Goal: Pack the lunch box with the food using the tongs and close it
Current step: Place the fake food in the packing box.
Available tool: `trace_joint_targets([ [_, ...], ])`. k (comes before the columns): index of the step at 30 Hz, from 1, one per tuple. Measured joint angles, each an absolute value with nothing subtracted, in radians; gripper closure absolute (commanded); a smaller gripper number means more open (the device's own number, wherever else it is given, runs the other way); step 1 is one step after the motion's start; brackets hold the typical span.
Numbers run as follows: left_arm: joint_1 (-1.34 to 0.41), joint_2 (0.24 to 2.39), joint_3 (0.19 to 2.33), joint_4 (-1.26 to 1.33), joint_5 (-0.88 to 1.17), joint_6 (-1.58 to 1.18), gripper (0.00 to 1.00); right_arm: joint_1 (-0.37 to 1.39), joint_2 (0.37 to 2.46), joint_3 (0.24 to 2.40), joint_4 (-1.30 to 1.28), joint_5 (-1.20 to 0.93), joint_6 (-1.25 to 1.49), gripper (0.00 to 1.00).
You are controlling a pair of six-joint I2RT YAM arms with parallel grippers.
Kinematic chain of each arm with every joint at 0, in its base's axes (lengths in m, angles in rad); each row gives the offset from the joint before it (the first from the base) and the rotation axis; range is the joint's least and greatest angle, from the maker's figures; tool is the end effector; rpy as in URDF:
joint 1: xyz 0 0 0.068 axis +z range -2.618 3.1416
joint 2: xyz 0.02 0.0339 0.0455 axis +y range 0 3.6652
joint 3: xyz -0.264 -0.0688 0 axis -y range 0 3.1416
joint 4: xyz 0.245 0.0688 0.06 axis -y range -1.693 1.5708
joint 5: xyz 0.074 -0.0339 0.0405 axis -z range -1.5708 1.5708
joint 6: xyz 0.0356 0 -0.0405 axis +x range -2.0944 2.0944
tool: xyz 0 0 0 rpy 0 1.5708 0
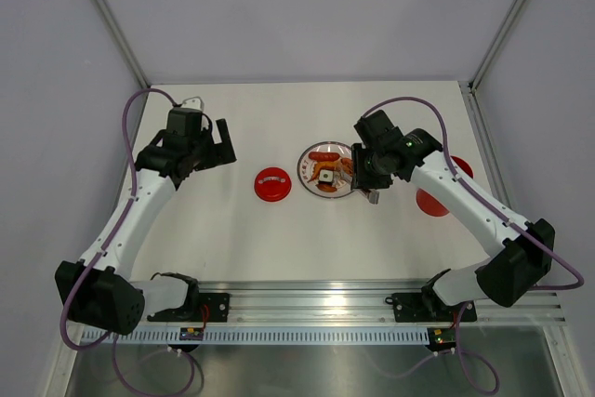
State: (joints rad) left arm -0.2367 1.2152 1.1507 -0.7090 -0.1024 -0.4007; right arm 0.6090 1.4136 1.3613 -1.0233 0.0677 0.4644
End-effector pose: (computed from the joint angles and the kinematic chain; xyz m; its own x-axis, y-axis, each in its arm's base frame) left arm 0.2485 -0.0562 0.3286 -0.6886 -0.2330 -0.6867 -0.1156 0.9701 -0.2133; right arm 0.2298 0.1573 0.3250 -0.8891 -0.0753 -0.4515 -0.1635 0.9735 0.1596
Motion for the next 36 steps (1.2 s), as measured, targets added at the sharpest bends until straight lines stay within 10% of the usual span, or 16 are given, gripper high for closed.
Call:
trace_joint_targets([
  [36,-0.413,1.326,1.184,-0.717,-0.059,-0.395,0.01,0.609,1.418,1.386,-1.054,0.143,0.469,1.0],
])
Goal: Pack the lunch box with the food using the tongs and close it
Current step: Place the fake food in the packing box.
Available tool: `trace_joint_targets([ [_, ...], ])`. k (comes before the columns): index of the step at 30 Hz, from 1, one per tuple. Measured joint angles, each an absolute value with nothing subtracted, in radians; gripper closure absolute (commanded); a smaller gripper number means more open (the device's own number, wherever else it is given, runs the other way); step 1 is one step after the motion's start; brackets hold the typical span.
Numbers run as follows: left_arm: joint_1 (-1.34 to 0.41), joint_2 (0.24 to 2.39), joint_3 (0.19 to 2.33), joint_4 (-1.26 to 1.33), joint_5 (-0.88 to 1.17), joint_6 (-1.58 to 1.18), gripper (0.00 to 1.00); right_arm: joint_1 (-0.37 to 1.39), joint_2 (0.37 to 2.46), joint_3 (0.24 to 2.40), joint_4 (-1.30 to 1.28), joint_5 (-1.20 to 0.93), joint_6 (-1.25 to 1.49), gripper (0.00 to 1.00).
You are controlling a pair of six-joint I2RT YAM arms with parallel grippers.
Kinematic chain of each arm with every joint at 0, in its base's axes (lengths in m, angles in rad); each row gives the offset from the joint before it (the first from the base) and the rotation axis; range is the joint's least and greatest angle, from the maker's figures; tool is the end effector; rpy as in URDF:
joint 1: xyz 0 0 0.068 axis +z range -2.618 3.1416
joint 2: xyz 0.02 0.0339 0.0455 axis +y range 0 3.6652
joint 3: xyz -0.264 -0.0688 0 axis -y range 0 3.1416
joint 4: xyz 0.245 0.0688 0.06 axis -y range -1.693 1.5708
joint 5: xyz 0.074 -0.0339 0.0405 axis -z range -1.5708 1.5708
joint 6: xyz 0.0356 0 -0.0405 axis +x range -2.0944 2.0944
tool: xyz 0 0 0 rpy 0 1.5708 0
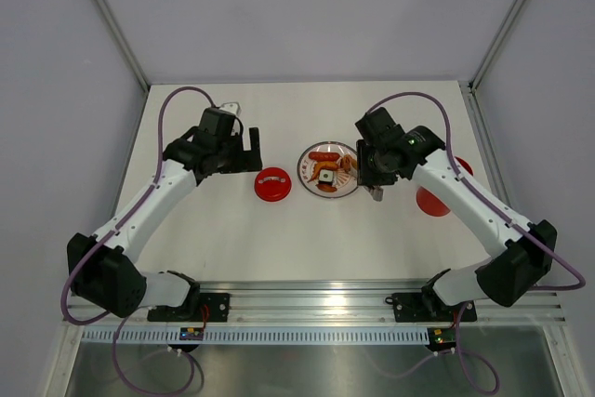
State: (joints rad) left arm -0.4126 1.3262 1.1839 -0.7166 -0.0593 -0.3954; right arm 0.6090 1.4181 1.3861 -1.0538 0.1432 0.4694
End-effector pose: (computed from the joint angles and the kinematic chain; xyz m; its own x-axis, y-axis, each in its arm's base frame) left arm 0.2561 -0.1098 0.3114 -0.7806 -0.0780 -0.6201 0.0695 0.9752 -0.2102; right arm 0.2306 0.1546 0.3299 -0.8786 -0.0669 -0.4729 -0.1280 0.9869 0.0983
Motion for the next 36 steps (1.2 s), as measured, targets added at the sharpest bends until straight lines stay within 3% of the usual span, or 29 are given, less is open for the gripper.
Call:
trace_joint_targets([
  [15,-0.427,1.344,1.197,-0.717,-0.054,-0.392,0.01,0.609,1.283,1.564,-1.248,0.411,0.497,1.0],
  [36,-0.428,1.378,1.232,-0.716,0.017,-0.39,0.01,0.595,1.121,1.563,-1.359,0.64,0.776,1.0],
])
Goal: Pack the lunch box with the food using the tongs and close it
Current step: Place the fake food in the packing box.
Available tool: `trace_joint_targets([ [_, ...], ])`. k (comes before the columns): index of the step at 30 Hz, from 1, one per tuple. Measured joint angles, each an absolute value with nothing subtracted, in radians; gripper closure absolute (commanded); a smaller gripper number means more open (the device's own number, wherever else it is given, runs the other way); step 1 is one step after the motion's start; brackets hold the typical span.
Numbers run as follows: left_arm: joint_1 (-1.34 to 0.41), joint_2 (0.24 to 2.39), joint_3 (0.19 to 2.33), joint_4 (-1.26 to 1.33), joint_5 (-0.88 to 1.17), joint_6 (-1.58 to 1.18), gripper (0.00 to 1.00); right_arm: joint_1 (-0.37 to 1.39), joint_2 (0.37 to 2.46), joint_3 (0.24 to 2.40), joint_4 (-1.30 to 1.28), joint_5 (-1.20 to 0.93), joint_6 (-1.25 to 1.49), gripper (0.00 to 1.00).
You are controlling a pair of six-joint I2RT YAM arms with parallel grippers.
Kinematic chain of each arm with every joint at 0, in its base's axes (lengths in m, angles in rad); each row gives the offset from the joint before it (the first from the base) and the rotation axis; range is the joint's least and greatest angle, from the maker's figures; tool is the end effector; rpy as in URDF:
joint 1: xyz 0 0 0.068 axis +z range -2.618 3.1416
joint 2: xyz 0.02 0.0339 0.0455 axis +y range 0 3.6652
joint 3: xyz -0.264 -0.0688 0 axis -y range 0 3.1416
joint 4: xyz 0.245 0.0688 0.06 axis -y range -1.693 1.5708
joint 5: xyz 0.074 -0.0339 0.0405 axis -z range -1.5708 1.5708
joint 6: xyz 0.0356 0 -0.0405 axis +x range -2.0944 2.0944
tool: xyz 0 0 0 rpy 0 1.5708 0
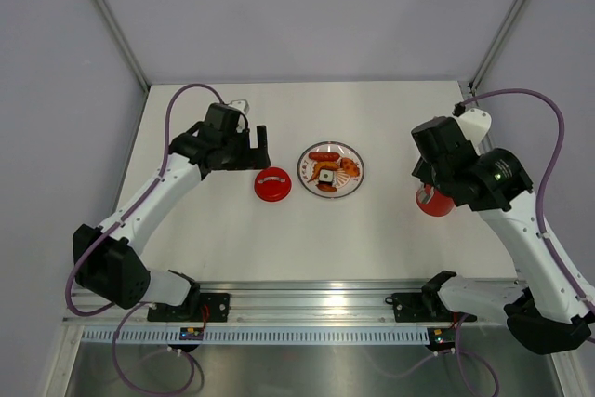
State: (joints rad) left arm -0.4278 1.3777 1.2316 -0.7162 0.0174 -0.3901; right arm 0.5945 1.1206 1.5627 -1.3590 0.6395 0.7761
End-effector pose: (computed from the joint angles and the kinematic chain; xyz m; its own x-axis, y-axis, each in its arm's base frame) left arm 0.2652 -0.1216 0.3131 -0.8007 -0.0528 -0.5968 0.1304 0.9568 -0.2597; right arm 0.1472 0.0739 0.4288 -0.5734 0.2908 -0.7659 0.3545 0.9309 0.0881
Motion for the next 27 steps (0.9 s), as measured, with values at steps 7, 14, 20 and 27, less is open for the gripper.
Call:
trace_joint_targets([
  [7,-0.429,1.378,1.242,-0.718,0.02,-0.388,0.01,0.594,1.079,1.468,-1.367,0.64,0.845,1.0],
  [14,-0.433,1.379,1.245,-0.718,0.021,-0.388,0.01,0.581,1.028,1.42,-1.367,0.639,0.87,1.0],
  [20,-0.443,1.387,1.246,-0.718,0.023,-0.388,0.01,0.568,0.973,1.378,-1.367,0.636,0.878,1.0],
  [27,-0.452,1.391,1.246,-0.718,0.023,-0.388,0.01,0.562,0.928,1.323,-1.367,0.633,0.89,1.0],
])
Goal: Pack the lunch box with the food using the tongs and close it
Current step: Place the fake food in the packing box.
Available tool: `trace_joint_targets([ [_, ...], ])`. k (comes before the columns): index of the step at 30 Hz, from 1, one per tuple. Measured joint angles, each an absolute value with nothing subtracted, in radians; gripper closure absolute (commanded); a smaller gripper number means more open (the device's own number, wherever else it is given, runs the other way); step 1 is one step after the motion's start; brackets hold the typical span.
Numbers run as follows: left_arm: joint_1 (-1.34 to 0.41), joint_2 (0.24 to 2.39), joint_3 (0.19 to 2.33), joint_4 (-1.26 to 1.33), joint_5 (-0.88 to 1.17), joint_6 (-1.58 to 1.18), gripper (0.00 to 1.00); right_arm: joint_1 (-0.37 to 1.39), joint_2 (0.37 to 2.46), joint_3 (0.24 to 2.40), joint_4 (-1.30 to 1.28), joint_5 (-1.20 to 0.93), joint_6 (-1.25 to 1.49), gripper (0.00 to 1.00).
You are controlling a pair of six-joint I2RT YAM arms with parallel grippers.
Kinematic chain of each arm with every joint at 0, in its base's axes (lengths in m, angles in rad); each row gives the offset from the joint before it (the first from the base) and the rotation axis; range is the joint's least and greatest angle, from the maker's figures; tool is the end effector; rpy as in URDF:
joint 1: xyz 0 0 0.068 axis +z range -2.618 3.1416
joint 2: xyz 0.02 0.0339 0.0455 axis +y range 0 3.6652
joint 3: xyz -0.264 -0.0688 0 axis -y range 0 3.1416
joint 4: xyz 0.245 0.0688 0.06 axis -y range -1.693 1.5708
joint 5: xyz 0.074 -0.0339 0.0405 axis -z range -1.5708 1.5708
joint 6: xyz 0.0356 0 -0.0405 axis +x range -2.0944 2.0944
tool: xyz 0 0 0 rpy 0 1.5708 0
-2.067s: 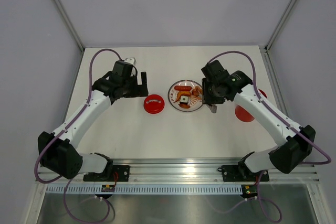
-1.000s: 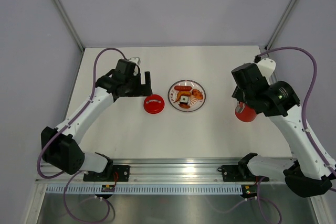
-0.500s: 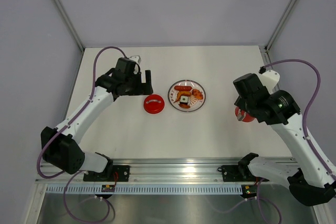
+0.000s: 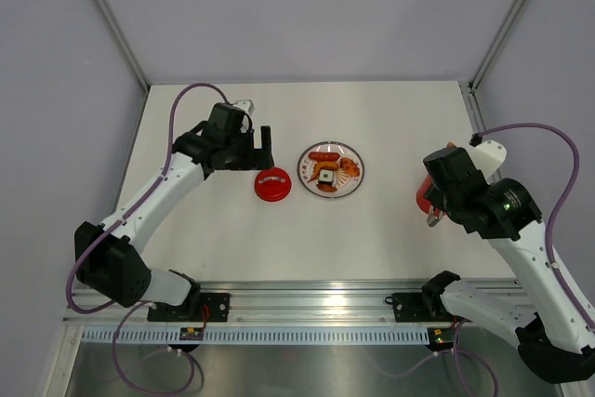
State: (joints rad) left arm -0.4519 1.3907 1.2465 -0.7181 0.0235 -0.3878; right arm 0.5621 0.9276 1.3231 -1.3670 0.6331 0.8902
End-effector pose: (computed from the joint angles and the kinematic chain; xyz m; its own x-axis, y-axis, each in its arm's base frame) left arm 0.2651 -0.1296 0.3142 -0.8027 -0.0306 -0.5956 0.1585 0.9518 -0.2626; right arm 0.1149 0.0475 0.3897 -0.5541 0.3915 -0.7346 0.4503 0.8832 0.1310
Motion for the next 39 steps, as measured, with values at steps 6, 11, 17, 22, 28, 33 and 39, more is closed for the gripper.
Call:
trace_joint_targets([
  [6,-0.455,1.391,1.246,-0.718,0.023,-0.388,0.01,0.562,0.912,1.261,-1.367,0.619,0.906,1.0],
  [11,-0.459,1.391,1.246,-0.718,0.023,-0.388,0.01,0.562,0.91,1.222,-1.367,0.607,0.918,0.98],
  [17,-0.466,1.398,1.246,-0.718,0.023,-0.388,0.01,0.562,0.906,1.216,-1.367,0.607,0.924,0.87],
  [22,-0.469,1.398,1.246,-0.718,0.023,-0.388,0.01,0.562,0.906,1.216,-1.367,0.607,0.926,0.72],
  [28,-0.47,1.398,1.246,-0.718,0.023,-0.388,0.01,0.562,0.906,1.216,-1.367,0.607,0.929,0.61],
  [33,-0.471,1.398,1.246,-0.719,0.023,-0.388,0.01,0.562,0.906,1.216,-1.367,0.607,0.931,0.57],
  [39,-0.474,1.398,1.246,-0.718,0.023,-0.388,0.01,0.562,0.906,1.216,-1.367,0.608,0.932,0.57],
])
